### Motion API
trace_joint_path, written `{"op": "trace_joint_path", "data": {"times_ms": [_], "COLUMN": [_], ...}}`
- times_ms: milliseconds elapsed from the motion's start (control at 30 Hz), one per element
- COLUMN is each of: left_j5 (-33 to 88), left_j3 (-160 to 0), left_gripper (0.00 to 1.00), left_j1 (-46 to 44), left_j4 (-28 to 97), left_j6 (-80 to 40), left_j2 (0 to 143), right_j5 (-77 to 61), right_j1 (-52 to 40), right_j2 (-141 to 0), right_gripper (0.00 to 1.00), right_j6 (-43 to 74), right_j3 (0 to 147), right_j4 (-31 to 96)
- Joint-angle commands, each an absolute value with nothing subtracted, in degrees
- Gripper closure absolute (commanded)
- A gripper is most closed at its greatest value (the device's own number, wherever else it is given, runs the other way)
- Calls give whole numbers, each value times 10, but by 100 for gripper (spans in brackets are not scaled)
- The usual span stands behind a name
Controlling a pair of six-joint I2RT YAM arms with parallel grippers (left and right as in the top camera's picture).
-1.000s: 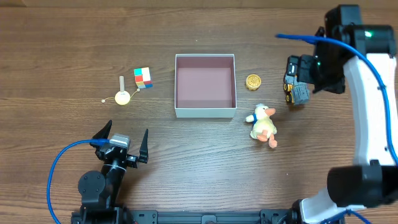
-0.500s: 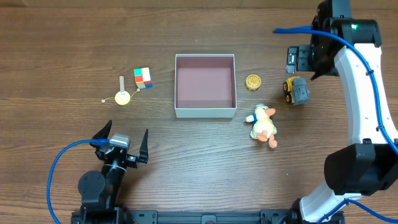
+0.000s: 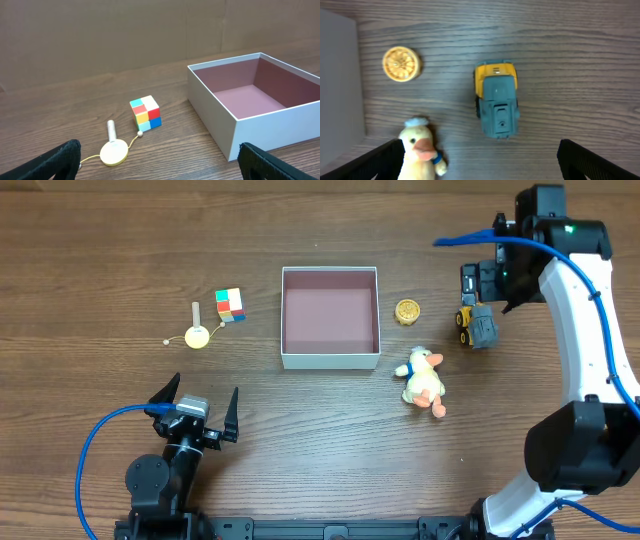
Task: Pack container
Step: 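Move the right gripper over the yellow-grey toy truck and grasp it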
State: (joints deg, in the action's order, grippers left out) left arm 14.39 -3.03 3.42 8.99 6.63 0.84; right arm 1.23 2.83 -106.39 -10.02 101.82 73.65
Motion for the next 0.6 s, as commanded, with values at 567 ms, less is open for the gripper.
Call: {"op": "trace_joint_path", "data": {"times_ms": [567], "left_j5": [149], "left_j3": [-27], "left_gripper": [0], "left_j1": [37], "left_j4": [90], "left_j6": [77], "left_j2": [3], "right_j5": [-18], "right_j1": [39], "right_j2": [-1067], "right_gripper": [0], "right_j6": [-133], "right_j3": [892], "right_j4": [647]}}
